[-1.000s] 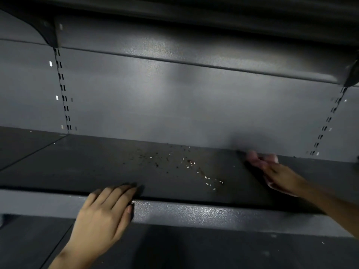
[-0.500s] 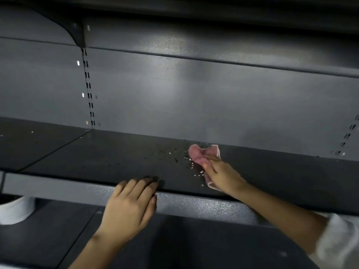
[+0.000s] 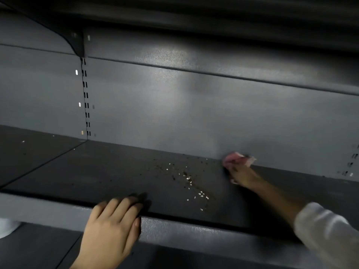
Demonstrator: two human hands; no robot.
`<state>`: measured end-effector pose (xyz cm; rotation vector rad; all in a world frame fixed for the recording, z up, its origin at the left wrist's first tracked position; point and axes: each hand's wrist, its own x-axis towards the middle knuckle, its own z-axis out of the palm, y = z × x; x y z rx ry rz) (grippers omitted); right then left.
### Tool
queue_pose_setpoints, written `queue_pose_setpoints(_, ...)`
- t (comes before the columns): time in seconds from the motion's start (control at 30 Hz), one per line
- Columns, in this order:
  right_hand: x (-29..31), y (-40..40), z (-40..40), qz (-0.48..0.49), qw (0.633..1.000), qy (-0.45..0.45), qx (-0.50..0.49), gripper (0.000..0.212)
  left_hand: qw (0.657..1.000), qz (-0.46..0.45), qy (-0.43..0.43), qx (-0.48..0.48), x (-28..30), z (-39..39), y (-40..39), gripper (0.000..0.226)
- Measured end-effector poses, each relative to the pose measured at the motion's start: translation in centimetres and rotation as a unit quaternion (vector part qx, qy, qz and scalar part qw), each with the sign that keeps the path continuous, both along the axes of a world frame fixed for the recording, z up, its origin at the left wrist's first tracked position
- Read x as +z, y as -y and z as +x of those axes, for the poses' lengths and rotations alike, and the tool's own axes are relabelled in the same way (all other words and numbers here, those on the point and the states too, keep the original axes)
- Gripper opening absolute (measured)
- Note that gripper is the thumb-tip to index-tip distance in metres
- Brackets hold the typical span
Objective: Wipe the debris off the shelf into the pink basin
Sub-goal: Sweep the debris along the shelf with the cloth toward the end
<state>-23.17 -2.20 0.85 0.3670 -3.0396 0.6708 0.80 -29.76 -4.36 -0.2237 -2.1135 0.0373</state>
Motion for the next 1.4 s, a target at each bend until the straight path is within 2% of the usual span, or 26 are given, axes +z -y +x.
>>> queue_pose_setpoints(0.13,0.0,8.4,1.9,-0.003,0.981,-0.033,0.193,0.032,1.000,0.003,-0.003,-0.003,0.1,-0.1,0.0,0.035)
queue_pose_setpoints(0.23,0.4,10.9,3.9,-0.008,0.974,-0.042,0.220,0.036,1.000,0.004,0.017,0.002,0.3,0.1,-0.1,0.037)
queue_pose_setpoints(0.4,1.1,8.9,6.7,-0.124,0.955,0.012,0.269,0.029,0.995,-0.047,0.082,0.010,1.2,0.9,0.3,0.041)
queue_pose_setpoints(0.5,2.9,4.0,6.1,-0.206,0.955,-0.022,0.212,0.030,0.992,-0.067,0.109,0.003,1.8,1.5,1.1,0.056)
queue_pose_setpoints(0.57,3.4,-0.9,4.7,-0.183,0.970,-0.074,0.140,0.031,0.992,-0.055,0.110,-0.010,2.0,1.9,2.2,0.063)
queue_pose_setpoints(0.63,2.6,-4.9,3.3,-0.156,0.983,-0.088,0.024,0.032,0.994,-0.043,0.098,-0.026,1.8,2.1,3.5,0.060)
queue_pose_setpoints(0.7,1.5,-6.0,1.8,-0.140,0.976,-0.150,-0.071,0.038,0.995,-0.043,0.077,-0.050,1.6,2.4,5.0,0.054)
queue_pose_setpoints(0.73,0.9,-5.4,1.1,-0.082,0.982,-0.159,-0.066,0.045,0.994,-0.051,0.074,-0.062,1.7,2.4,5.6,0.053)
queue_pose_setpoints(0.77,0.7,-3.9,0.8,-0.015,0.988,-0.130,-0.076,0.041,0.993,-0.061,0.075,-0.071,1.8,2.5,6.2,0.053)
queue_pose_setpoints(0.83,0.2,0.0,0.5,0.017,0.996,-0.034,-0.085,0.034,0.991,-0.074,0.081,-0.082,1.9,2.5,6.9,0.055)
queue_pose_setpoints(0.9,0.5,4.1,0.6,0.012,0.997,-0.013,-0.073,0.039,0.989,-0.078,0.084,-0.088,1.9,2.4,7.3,0.059)
queue_pose_setpoints(1.0,0.8,8.9,3.1,0.015,0.999,0.011,0.049,0.037,0.988,-0.081,0.093,-0.097,2.0,2.4,7.7,0.061)
queue_pose_setpoints(1.1,1.1,11.7,6.9,-0.011,0.993,0.004,0.117,0.034,0.987,-0.082,0.090,-0.101,2.3,2.4,7.8,0.063)
queue_pose_setpoints(1.23,2.1,11.2,10.5,-0.074,0.989,-0.032,0.126,0.034,0.987,-0.082,0.081,-0.111,2.3,2.3,8.7,0.064)
queue_pose_setpoints(1.33,3.3,7.3,12.3,-0.183,0.977,-0.067,0.081,0.035,0.988,-0.084,0.073,-0.107,2.2,2.3,10.1,0.062)
queue_pose_setpoints(1.4,3.2,3.5,13.6,-0.234,0.971,-0.014,0.054,0.034,0.989,-0.076,0.068,-0.109,2.1,2.1,11.0,0.060)
